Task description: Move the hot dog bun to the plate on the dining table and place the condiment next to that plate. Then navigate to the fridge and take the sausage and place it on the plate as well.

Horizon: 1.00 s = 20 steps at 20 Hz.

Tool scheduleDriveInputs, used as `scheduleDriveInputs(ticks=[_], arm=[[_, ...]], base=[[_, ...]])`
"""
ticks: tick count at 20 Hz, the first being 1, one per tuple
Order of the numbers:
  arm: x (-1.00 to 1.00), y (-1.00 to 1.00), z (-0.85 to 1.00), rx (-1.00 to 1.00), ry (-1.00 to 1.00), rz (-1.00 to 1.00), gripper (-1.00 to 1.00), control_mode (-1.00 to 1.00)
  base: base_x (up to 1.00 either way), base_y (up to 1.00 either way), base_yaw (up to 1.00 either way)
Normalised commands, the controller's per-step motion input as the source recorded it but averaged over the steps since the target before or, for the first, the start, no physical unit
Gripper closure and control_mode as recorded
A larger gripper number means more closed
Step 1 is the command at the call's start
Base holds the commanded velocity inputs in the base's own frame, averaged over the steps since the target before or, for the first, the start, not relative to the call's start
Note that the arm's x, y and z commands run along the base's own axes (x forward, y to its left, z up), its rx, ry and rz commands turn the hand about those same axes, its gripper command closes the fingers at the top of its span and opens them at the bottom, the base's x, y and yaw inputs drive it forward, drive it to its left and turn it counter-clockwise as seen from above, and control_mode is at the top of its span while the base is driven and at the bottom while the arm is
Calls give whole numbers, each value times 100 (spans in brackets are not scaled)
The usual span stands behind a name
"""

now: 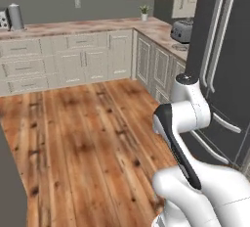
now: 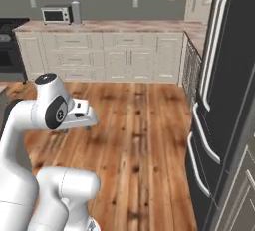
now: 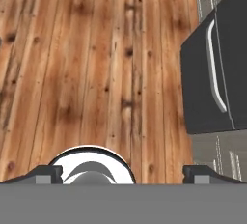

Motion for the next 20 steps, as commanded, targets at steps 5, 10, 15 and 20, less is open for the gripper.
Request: scheduleDriveInputs(ticks=[5, 10, 15, 20], arm=[[0, 0, 0, 0, 0, 0, -100, 100], [0, 0, 0, 0, 0, 0, -100, 100], [0, 0, 0, 0, 0, 0, -100, 100], [0, 0, 0, 0, 0, 0, -100, 100]], base=[[100, 5, -36], [100, 28, -47], [100, 45, -53], [98, 46, -57]])
